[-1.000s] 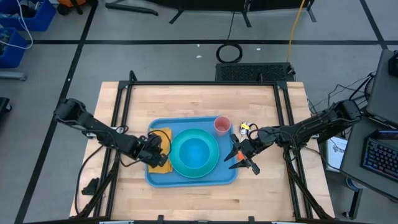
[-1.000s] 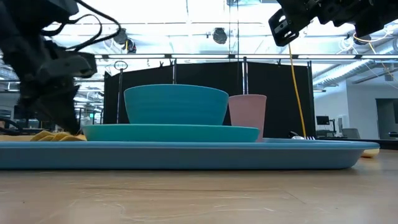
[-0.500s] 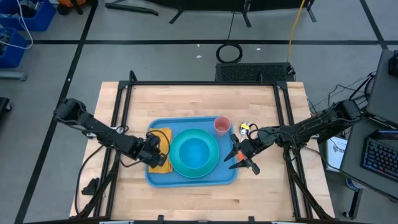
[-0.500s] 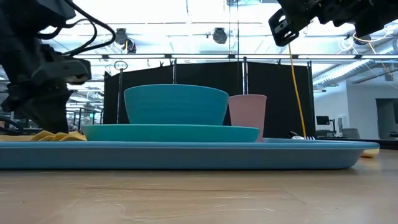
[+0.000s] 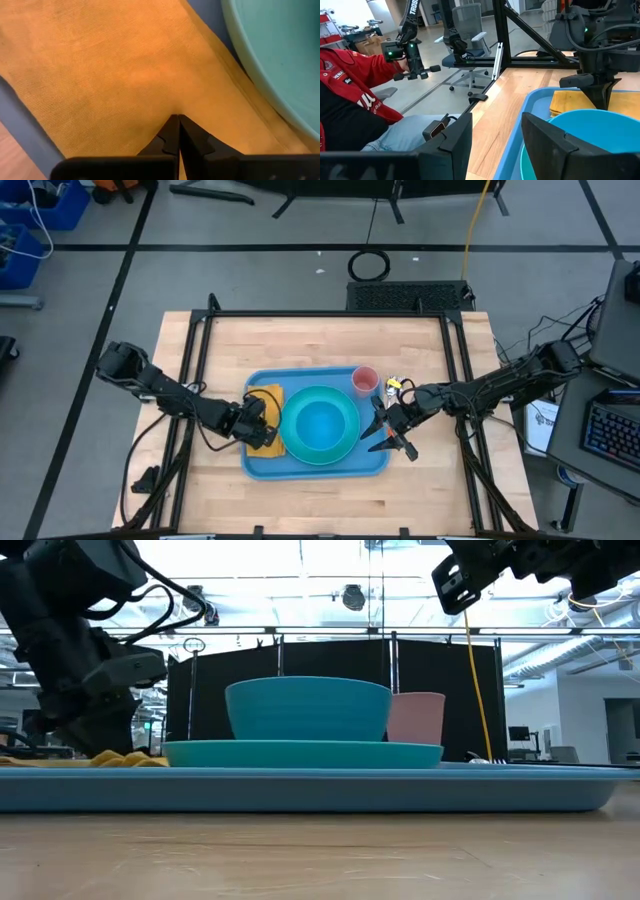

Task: Set up tray
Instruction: Put the yellow napkin on the blue serving tray to the left of the green plate

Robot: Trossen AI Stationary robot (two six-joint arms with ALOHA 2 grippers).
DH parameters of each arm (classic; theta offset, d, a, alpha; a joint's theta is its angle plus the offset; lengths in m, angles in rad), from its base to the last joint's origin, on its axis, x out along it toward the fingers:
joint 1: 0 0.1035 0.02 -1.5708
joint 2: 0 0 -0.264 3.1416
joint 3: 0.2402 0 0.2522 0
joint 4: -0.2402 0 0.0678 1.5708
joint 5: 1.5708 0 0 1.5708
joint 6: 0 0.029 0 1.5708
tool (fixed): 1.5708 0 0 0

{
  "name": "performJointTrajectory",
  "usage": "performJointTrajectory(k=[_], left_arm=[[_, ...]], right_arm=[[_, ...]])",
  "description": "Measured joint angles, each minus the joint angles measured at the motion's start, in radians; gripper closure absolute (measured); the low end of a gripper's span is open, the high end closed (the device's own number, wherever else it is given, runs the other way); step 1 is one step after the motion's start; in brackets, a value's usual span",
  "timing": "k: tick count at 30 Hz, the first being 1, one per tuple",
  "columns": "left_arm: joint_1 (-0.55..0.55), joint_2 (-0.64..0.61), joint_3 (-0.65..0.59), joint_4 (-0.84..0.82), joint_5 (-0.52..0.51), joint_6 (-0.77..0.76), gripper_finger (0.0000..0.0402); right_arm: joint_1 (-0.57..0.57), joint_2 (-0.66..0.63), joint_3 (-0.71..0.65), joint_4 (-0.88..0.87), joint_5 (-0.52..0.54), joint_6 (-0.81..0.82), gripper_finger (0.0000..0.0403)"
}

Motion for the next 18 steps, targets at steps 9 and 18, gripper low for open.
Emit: performJointTrajectory(k=[9,18], left_arm=[[-0.011,-0.001,-0.002,0.015,-0.027,0.005,0.0399],[-0.102,-0.069,-0.007,0.008,-0.197,-0.002,0.0373]], right_arm=[[-0.002,0.000,0.000,0.000,0.003,-0.003,0.0243],[-0.002,0.000,0.000,0.000,0.003,-0.003,0.0243]])
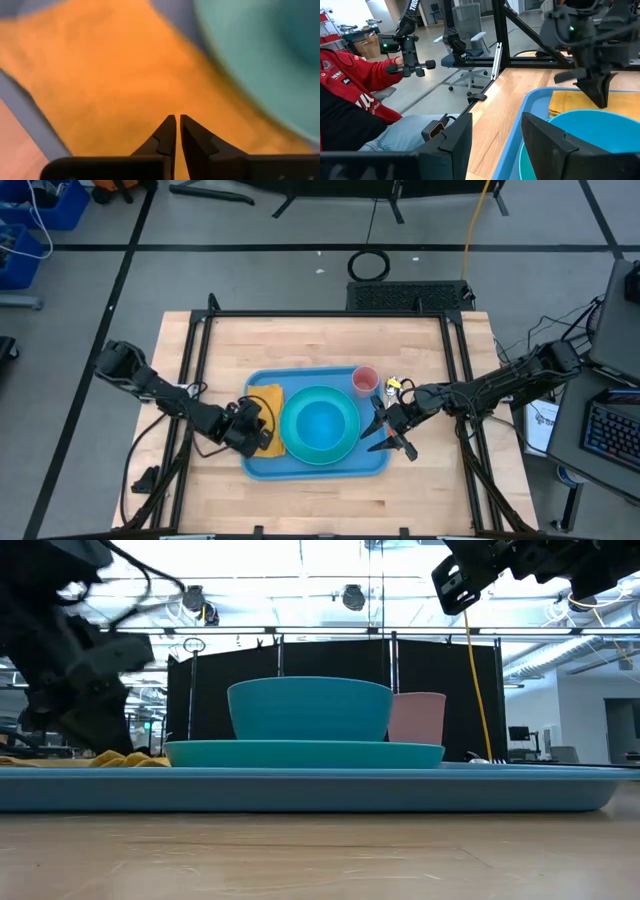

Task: Set up tray
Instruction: Put the yellow napkin on the blue serving tray to the left of the green plate, then put the orange fork on the yellow napkin

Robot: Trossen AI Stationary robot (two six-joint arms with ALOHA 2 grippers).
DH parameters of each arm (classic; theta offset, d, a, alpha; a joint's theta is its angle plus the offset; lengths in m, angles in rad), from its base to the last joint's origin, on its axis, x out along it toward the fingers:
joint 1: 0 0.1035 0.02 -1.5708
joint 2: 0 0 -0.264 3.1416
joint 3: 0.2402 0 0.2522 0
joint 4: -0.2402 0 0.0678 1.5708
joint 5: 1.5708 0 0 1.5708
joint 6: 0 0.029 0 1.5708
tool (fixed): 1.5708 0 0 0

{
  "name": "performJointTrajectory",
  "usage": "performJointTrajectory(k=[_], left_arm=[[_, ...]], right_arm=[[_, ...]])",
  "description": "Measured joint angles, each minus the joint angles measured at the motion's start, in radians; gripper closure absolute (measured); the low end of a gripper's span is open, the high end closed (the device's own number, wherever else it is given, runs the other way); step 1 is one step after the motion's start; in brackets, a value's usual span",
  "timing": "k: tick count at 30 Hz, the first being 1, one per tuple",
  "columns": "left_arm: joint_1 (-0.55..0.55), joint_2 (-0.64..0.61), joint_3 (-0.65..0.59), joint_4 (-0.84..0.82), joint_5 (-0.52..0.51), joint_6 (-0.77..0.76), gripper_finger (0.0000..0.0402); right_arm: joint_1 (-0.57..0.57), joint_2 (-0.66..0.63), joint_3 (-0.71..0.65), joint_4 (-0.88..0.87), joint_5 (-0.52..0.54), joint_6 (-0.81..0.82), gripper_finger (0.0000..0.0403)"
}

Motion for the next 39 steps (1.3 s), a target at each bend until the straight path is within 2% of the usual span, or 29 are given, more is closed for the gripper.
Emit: performJointTrajectory(k=[7,12,18,21,24,28,32,36,39], left_arm=[[-0.118,-0.067,0.000,-0.007,-0.261,-0.005,0.0396],[-0.222,-0.077,0.001,0.103,-0.483,0.090,0.0388],[-0.346,-0.077,0.002,0.231,-0.629,0.211,0.0390],[-0.395,-0.077,0.002,0.267,-0.680,0.297,0.0398],[-0.421,-0.077,0.002,0.295,-0.717,0.338,0.0389],[-0.436,-0.077,0.002,0.317,-0.737,0.343,0.0376],[-0.436,-0.077,0.003,0.320,-0.738,0.339,0.0381],[-0.436,-0.077,0.003,0.321,-0.739,0.336,0.0397],[-0.436,-0.077,0.003,0.322,-0.753,0.337,0.0394]], right_arm=[[0.000,0.000,0.000,0.000,0.000,0.000,0.0243],[0.000,0.000,0.000,0.000,0.000,0.004,0.0243],[0.000,0.000,0.000,-0.001,0.025,-0.016,0.0243],[0.000,0.000,0.000,-0.001,0.078,-0.027,0.0243],[0.000,0.000,0.000,-0.004,0.147,-0.027,0.0243],[0.000,0.000,0.000,-0.051,0.254,-0.015,0.0243],[-0.001,0.000,0.000,-0.072,0.368,0.012,0.0243],[0.000,0.000,0.000,-0.125,0.427,0.077,0.0243],[-0.001,0.000,0.000,-0.145,0.445,0.093,0.0243]])
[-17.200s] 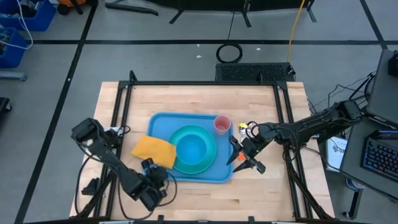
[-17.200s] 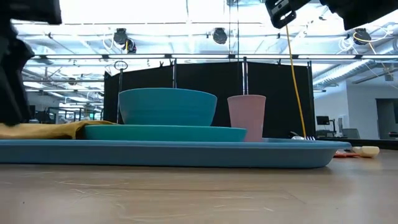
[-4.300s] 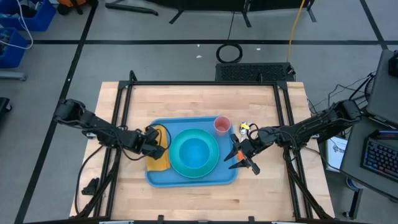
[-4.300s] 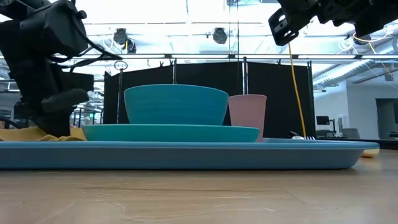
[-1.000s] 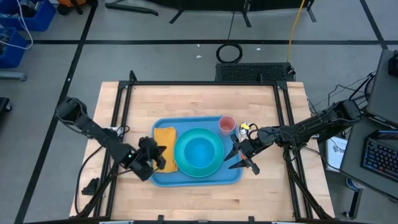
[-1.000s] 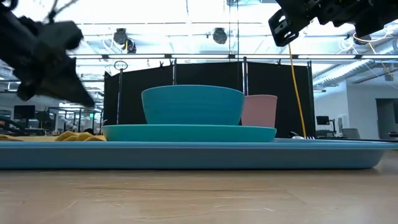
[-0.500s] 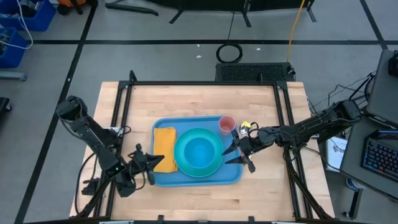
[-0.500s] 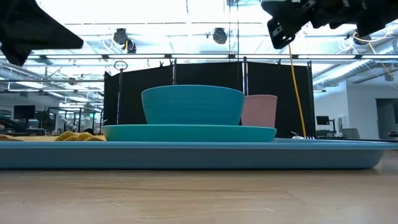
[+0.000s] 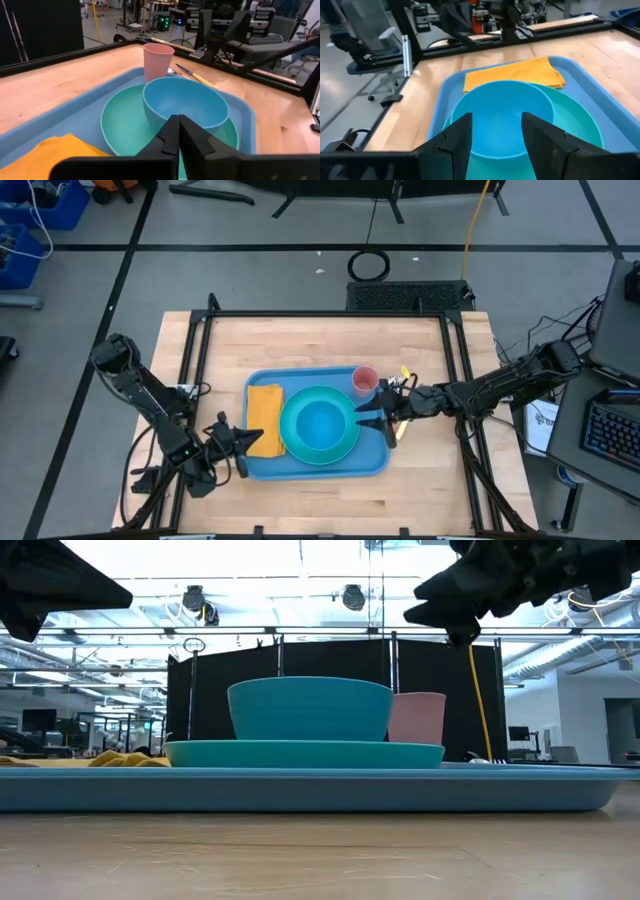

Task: Set up tray
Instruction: Put the orange fork on the yellow napkin

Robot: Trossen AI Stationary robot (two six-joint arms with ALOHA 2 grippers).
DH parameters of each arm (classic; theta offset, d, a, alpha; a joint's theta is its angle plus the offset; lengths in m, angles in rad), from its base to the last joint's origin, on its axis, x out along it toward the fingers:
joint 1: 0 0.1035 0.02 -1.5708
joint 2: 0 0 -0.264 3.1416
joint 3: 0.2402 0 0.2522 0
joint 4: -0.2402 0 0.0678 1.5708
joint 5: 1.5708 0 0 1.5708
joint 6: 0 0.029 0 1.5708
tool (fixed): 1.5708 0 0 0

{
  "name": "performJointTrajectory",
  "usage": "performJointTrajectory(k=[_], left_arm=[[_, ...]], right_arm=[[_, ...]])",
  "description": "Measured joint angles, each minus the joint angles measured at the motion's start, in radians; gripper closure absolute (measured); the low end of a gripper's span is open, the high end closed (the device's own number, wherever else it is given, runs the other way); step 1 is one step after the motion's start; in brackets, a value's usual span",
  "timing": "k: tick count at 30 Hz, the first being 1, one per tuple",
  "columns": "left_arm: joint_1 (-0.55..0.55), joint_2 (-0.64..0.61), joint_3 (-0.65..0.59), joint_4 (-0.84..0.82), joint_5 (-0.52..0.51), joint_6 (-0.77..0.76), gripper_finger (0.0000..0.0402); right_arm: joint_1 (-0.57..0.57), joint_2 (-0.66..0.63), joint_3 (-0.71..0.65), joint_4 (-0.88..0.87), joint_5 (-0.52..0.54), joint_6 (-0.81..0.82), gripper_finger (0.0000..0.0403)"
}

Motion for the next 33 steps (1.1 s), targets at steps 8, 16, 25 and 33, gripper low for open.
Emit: performJointTrajectory(k=[8,16,25,33], left_arm=[[0.008,0.000,0.000,-0.008,-0.003,0.036,0.0372],[0.071,0.000,0.001,-0.004,-0.002,0.070,0.0371],[0.133,0.000,0.001,-0.001,-0.003,0.198,0.0371],[0.145,0.000,0.001,0.018,-0.060,0.241,0.0371]], right_arm=[[0.003,0.000,0.000,-0.001,-0.007,-0.030,0.0243],[0.002,0.000,-0.083,0.014,0.049,0.142,0.0243],[0.001,0.000,-0.165,0.017,0.188,0.309,0.0243],[0.002,0.000,-0.171,0.018,0.205,0.312,0.0243]])
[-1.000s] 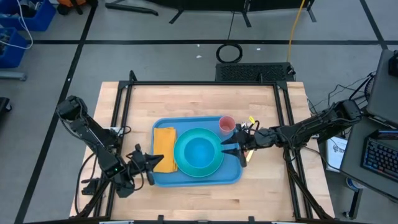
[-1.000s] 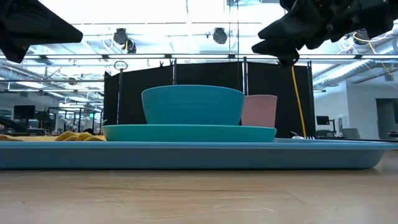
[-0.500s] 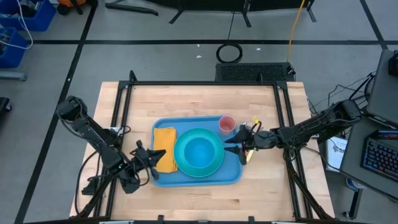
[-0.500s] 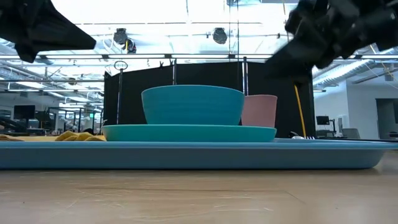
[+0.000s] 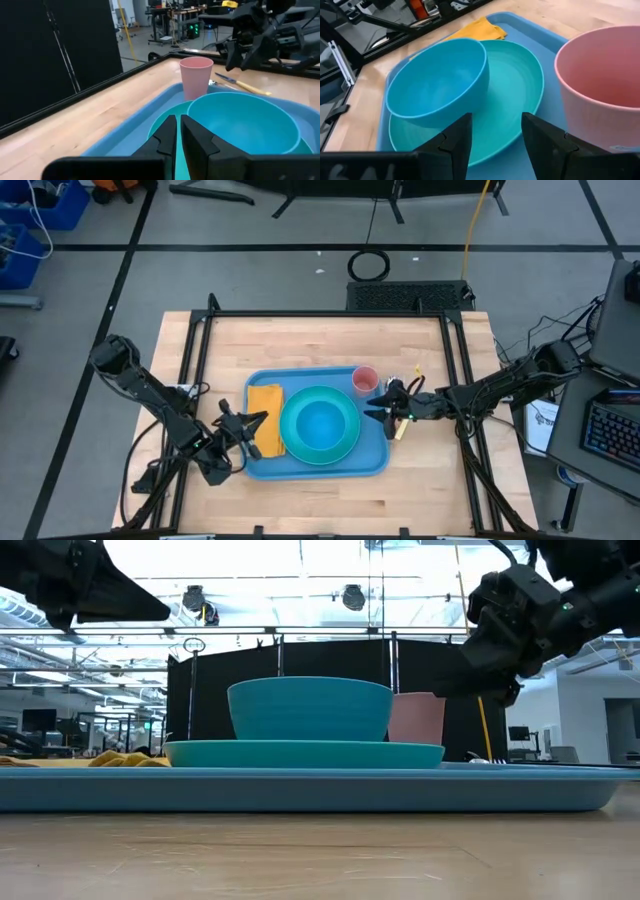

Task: Set up tray
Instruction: Put the orange fork on the yellow napkin

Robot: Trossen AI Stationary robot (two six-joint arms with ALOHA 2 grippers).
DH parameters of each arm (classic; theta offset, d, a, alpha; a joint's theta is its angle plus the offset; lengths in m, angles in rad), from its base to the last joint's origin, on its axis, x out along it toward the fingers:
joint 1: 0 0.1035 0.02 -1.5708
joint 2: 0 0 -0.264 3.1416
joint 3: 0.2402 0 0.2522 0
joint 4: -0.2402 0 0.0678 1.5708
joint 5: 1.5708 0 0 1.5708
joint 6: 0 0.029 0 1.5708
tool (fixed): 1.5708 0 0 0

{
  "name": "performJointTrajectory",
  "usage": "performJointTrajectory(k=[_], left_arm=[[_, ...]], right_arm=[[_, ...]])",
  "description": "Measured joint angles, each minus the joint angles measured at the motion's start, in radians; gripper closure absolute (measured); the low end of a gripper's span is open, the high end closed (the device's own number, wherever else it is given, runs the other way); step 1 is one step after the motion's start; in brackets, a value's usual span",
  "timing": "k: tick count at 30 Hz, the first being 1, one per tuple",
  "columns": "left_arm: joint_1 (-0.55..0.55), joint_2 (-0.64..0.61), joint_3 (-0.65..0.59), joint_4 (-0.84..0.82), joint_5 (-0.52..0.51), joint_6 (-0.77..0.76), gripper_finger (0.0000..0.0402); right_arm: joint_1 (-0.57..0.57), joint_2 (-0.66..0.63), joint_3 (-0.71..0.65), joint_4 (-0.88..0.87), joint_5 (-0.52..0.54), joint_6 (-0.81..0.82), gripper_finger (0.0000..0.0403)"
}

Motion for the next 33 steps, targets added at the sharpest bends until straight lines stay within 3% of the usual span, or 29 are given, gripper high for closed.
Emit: performJointTrajectory(k=[10,15,19,25,33], left_arm=[[0.003,0.000,0.000,0.002,0.027,-0.001,0.0371],[0.003,0.000,0.000,0.002,0.033,-0.003,0.0371],[0.003,0.000,0.000,0.002,0.033,-0.003,0.0371],[0.003,0.000,0.000,0.002,0.034,-0.002,0.0371],[0.003,0.000,0.000,0.002,0.043,-0.007,0.0371]], right_arm=[[-0.003,0.000,0.000,-0.088,0.071,0.063,0.0243],[-0.036,0.000,0.014,-0.232,0.115,0.129,0.0243],[-0.055,0.000,0.039,-0.364,0.117,0.171,0.0243],[-0.053,0.000,0.043,-0.371,0.078,0.198,0.0243],[-0.051,0.000,0.088,-0.521,0.037,0.259,0.0254]])
